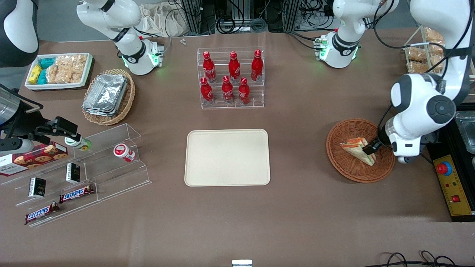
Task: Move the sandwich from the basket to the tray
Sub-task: 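Close the left gripper on the wrapped sandwich's edge, then lift the sandwich up out of the basket with the left gripper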
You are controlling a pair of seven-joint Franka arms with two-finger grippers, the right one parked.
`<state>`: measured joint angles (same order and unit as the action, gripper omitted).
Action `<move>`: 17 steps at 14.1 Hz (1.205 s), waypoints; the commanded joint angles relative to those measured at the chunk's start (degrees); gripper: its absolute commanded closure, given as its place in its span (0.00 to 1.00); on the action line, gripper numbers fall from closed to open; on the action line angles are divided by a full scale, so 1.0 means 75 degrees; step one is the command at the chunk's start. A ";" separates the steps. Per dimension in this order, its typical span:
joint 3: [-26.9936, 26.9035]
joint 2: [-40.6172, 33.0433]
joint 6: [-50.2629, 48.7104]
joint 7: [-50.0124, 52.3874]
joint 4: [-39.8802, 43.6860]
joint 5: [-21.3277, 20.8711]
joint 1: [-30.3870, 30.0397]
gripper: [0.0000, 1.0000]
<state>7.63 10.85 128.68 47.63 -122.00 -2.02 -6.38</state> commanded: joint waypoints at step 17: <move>0.0329 0.0031 -0.0265 0.1758 0.0197 -0.0023 0.0031 0.82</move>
<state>9.00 14.21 133.41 58.15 -123.49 -1.64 -6.36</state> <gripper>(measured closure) 0.797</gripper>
